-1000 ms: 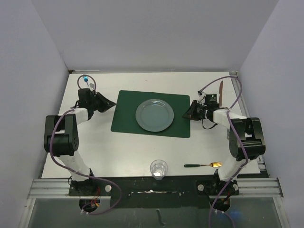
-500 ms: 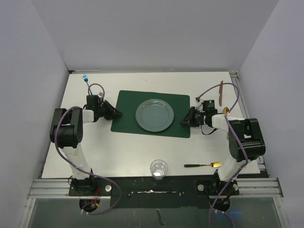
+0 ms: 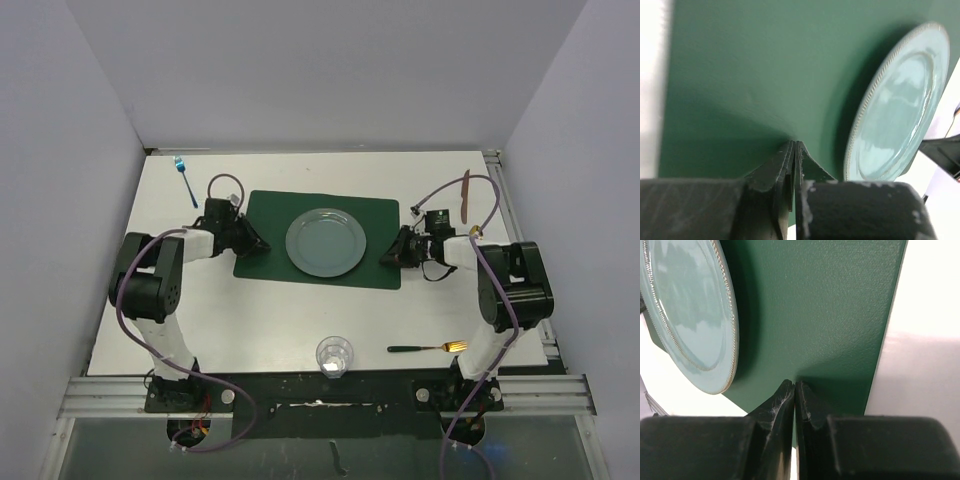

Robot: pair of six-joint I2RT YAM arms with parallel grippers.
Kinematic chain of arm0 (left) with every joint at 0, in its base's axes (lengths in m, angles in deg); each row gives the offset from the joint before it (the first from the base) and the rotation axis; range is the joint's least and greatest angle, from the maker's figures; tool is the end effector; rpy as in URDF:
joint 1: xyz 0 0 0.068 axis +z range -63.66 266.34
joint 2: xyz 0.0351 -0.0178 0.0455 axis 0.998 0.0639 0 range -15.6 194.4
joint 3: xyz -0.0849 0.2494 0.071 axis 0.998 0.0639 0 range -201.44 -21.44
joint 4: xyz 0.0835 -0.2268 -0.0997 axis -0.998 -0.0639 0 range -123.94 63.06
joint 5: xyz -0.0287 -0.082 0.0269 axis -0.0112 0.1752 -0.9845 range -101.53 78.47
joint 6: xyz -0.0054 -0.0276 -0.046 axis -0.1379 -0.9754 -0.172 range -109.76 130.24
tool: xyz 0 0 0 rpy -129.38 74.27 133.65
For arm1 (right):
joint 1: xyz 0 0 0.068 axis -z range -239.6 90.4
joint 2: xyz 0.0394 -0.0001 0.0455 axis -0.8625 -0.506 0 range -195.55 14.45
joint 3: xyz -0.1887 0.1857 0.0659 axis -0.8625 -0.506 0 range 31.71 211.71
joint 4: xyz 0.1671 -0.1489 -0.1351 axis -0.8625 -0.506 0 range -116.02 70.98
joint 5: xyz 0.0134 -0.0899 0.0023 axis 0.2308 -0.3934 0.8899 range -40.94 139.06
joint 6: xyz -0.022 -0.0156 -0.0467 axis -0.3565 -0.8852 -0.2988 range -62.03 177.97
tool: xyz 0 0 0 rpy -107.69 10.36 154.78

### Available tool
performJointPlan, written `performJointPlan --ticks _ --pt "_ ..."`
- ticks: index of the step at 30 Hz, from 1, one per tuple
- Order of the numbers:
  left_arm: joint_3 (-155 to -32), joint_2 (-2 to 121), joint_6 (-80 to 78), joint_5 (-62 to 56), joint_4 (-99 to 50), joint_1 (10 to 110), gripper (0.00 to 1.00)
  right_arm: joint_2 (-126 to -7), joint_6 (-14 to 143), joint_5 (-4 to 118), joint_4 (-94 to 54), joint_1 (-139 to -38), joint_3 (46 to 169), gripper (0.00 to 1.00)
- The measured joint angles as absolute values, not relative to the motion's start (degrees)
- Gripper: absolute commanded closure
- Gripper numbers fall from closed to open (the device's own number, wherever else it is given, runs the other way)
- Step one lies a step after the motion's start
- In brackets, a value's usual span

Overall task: Set the dinner table for one person
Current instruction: Adjust the napkin at the center of the board.

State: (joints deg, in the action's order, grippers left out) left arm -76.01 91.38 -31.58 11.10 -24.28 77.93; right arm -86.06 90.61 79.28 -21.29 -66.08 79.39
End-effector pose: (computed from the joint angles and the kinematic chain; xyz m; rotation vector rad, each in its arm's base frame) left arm 0.3572 -0.0666 0.1269 -0.5512 2.4832 -0.8539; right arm 0.3199 0.0544 0.1283 0.3718 2.5715 0.9313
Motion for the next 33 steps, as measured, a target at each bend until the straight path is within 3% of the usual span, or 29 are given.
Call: performJointPlan --ticks 33 --pt "-81.38 96.88 -32.37 8.17 -20.15 64.23 1.00 -88.57 85.46 73.53 -27.08 -60.35 85.73 1.00"
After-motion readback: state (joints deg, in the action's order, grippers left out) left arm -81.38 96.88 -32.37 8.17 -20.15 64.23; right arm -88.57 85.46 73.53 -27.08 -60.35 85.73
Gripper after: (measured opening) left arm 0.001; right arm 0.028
